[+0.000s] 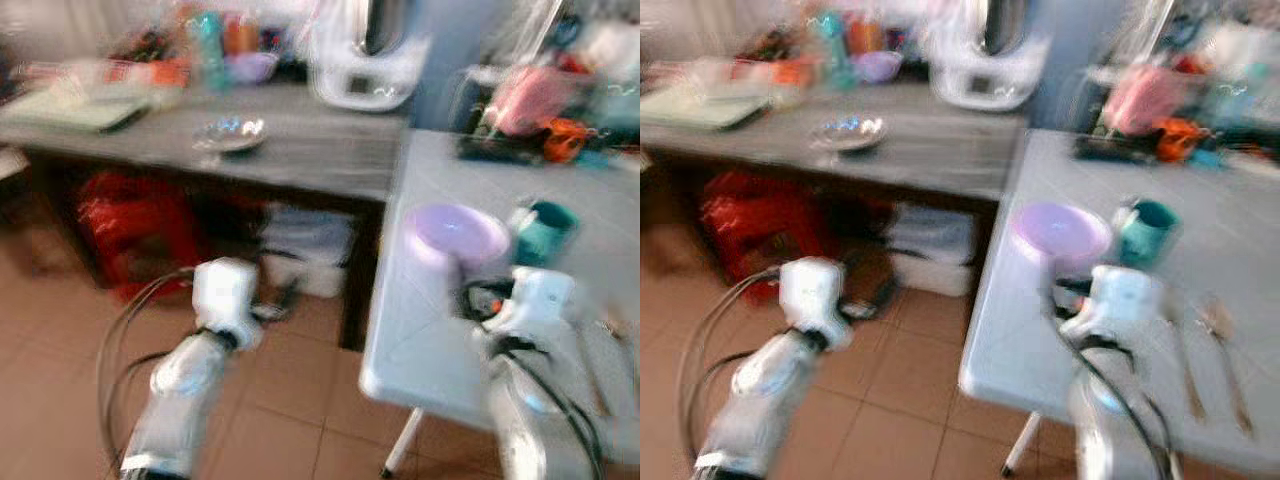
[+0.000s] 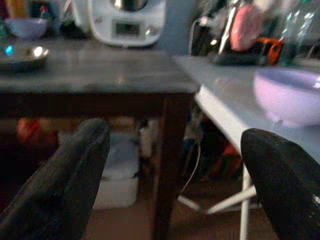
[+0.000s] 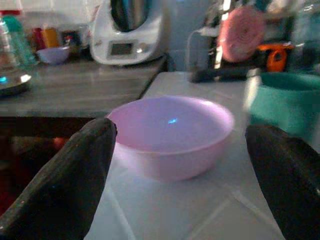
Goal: Setting the table
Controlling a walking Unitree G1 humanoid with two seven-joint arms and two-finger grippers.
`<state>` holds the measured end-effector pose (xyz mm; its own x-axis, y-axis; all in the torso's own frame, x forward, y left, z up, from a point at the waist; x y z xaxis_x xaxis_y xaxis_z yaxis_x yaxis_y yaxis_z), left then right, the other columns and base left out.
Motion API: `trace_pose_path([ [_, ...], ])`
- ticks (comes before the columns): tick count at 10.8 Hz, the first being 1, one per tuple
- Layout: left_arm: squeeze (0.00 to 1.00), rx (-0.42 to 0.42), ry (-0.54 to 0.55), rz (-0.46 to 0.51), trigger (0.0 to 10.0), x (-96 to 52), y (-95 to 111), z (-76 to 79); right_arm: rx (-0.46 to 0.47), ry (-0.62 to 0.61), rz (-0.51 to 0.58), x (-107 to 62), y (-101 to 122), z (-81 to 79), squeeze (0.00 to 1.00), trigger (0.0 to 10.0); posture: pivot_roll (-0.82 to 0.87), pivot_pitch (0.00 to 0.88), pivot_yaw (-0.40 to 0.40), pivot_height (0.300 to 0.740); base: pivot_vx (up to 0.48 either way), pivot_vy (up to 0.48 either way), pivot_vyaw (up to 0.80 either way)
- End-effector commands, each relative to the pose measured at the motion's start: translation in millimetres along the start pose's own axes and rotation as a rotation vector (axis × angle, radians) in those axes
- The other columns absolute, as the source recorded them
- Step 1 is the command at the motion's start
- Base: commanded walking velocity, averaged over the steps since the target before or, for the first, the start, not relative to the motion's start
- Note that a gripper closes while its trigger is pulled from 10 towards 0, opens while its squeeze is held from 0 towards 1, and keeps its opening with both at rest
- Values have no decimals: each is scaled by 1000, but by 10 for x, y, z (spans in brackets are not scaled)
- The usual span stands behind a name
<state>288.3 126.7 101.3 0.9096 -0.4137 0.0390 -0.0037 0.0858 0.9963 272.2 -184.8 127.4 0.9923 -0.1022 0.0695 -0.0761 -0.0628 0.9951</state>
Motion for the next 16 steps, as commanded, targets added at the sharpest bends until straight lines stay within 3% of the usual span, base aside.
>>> trace_pose_path([
  [1, 0, -10, -44, 13, 10000, 60, 33, 115, -17, -25, 0, -7, 9, 89, 0, 10000, -27, 0, -7, 740, 255, 0, 0],
  [9, 0, -8, -54, 15, 10000, 49, 46, 131, -33, 3, 17, 94, 43, 58, 0, 10000, -13, 0, -14, 740, 325, 0, 0],
  [10, 0, -37, -57, 29, 10000, 38, 54, 135, -33, 4, 18, 95, 45, 55, 0, 10000, -12, 0, -13, 740, 0, 0, 0],
  [14, 0, -7, -63, 0, 10000, -1, 19, 105, -49, 12, 27, 106, 62, 57, 0, 10000, -13, 0, -14, 740, 0, 0, 0],
  [16, 0, 30, -165, -29, 10000, -74, -21, 133, -128, 46, 30, 132, 108, 69, 0, 10000, -16, 0, -17, 740, 0, 0, 0],
])
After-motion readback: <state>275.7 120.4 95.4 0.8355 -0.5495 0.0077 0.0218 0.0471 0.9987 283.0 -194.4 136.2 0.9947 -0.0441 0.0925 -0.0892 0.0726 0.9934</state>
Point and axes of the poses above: a point about 5 cm out from each wrist's last joint towards the gripper, its own x axis pointing out of the wrist towards the gripper, its own y axis along the axis of the wrist's last joint, z = x × y, the point moved 1 cm from there along x, pointing out of the wrist towards the gripper
